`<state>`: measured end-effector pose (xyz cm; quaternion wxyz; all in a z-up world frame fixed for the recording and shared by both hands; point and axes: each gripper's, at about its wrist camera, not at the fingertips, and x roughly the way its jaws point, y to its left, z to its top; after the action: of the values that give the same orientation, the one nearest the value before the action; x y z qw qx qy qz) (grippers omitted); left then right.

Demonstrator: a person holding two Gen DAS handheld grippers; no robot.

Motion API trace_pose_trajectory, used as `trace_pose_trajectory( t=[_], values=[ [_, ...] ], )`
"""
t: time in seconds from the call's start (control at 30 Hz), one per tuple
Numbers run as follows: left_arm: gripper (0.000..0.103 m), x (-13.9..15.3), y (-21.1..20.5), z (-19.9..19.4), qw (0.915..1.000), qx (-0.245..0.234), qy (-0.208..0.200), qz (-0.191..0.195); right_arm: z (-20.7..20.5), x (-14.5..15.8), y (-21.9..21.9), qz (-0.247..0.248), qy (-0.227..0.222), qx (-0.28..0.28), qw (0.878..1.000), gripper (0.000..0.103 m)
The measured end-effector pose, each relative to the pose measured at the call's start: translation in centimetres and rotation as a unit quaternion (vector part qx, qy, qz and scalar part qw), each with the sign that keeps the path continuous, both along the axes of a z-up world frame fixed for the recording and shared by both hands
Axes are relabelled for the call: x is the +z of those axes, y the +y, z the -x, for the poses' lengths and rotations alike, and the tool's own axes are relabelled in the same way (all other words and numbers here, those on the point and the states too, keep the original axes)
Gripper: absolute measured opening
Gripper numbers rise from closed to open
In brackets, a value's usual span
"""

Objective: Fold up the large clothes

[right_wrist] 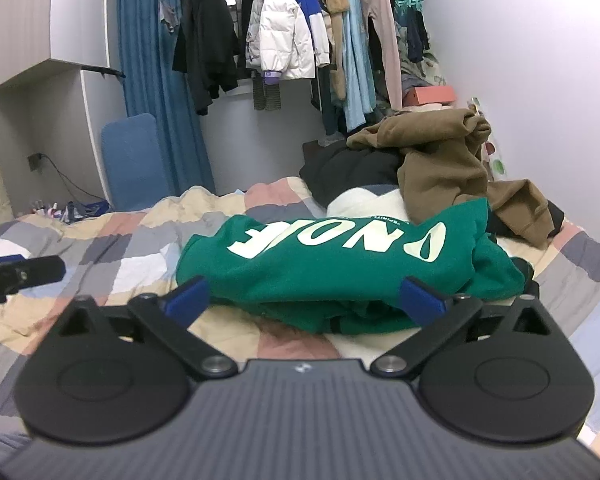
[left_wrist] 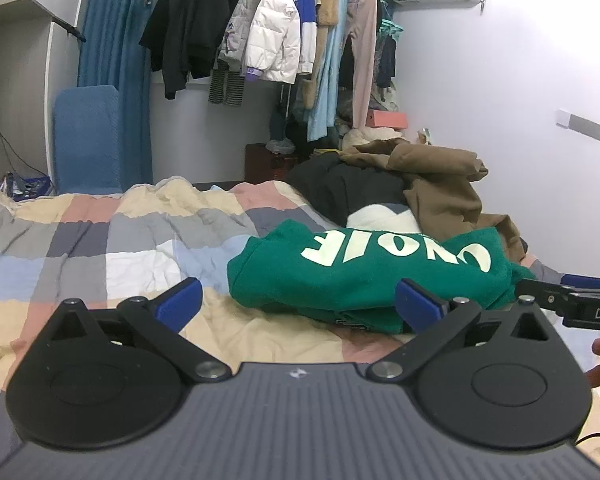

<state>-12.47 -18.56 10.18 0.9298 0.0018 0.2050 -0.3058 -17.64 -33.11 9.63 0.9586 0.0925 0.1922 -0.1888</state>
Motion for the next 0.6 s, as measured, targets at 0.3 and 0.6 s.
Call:
trace_pose_trajectory(
  t=[0.3, 0.6],
  values=[
    [0.103, 0.16, 0.10, 0.35, 0.9999, 0.007, -0.008, -0.005, -0.01, 0.03, -0.20, 0.000, 0.005, -0.006, 1.000, 0.103],
    [0.103, 0.11, 0.46, 0.08, 1.0000, 0.007, -0.004, -0.005, -0.27, 0.19, -0.19, -0.012, 0.014, -0.001, 1.000, 0.103]
  ],
)
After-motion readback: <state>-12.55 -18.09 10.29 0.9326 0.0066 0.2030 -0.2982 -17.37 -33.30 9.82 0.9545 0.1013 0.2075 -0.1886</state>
